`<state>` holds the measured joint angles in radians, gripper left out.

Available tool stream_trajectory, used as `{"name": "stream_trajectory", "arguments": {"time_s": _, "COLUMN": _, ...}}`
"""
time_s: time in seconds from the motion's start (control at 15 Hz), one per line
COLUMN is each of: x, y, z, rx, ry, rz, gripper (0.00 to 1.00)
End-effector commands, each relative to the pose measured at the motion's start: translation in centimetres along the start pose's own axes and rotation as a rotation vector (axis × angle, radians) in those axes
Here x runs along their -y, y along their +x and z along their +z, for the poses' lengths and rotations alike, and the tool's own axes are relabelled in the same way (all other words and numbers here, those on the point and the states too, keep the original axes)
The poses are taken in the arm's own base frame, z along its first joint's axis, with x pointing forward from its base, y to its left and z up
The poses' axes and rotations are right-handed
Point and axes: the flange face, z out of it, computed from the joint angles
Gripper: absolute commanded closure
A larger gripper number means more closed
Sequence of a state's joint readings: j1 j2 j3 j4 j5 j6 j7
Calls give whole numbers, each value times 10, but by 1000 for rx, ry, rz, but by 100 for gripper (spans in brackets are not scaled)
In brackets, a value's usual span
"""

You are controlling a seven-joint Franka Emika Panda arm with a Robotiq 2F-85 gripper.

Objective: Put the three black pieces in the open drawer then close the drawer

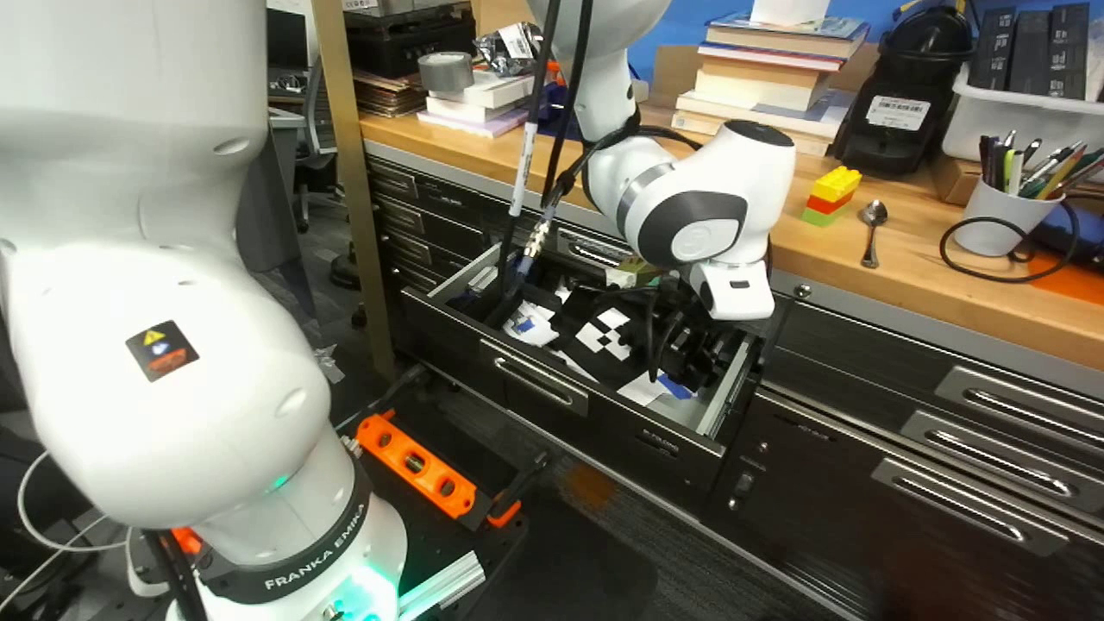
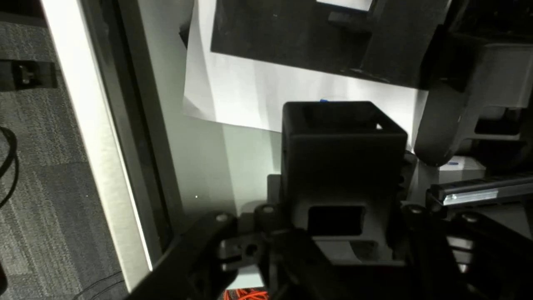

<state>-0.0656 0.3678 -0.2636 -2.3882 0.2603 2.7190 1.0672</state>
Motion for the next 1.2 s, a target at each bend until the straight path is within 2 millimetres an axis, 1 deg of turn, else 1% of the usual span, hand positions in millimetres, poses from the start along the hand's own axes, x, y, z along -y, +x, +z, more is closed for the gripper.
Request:
{"name": "stream_trajectory", "arguments": {"time_s": 0.0, "x": 13, "y": -3, "z": -4, "rx": 6, "ry": -18, "rz": -31, "gripper": 13}}
{"name": "stream_trajectory", "arguments": {"time_s": 0.13, "x": 17, "y": -7, "z": -5, "rx": 20, "ry": -20, "rz": -45, "gripper": 2}}
{"name": "stream_trajectory", "arguments": {"time_s": 0.27, "x": 19, "y": -12, "z": -10, "rx": 39, "ry": -3, "rz": -73, "gripper": 0}}
{"name": "stream_trajectory", "arguments": {"time_s": 0.4, "x": 18, "y": -19, "z": -20, "rx": 43, "ry": 26, "rz": -119, "gripper": 0}}
{"name": "stream_trajectory", "arguments": {"time_s": 0.53, "x": 12, "y": -27, "z": -39, "rx": 42, "ry": 61, "rz": -160, "gripper": 0}}
{"name": "stream_trajectory", "arguments": {"time_s": 0.73, "x": -1, "y": -32, "z": -67, "rx": 48, "ry": 82, "rz": -157, "gripper": 0}}
{"name": "stream_trajectory", "arguments": {"time_s": 0.93, "x": -19, "y": -40, "z": -98, "rx": 30, "ry": 124, "rz": -174, "gripper": 0}}
{"name": "stream_trajectory", "arguments": {"time_s": 1.13, "x": -28, "y": -56, "z": -131, "rx": 2, "ry": 162, "rz": -256, "gripper": 0}}
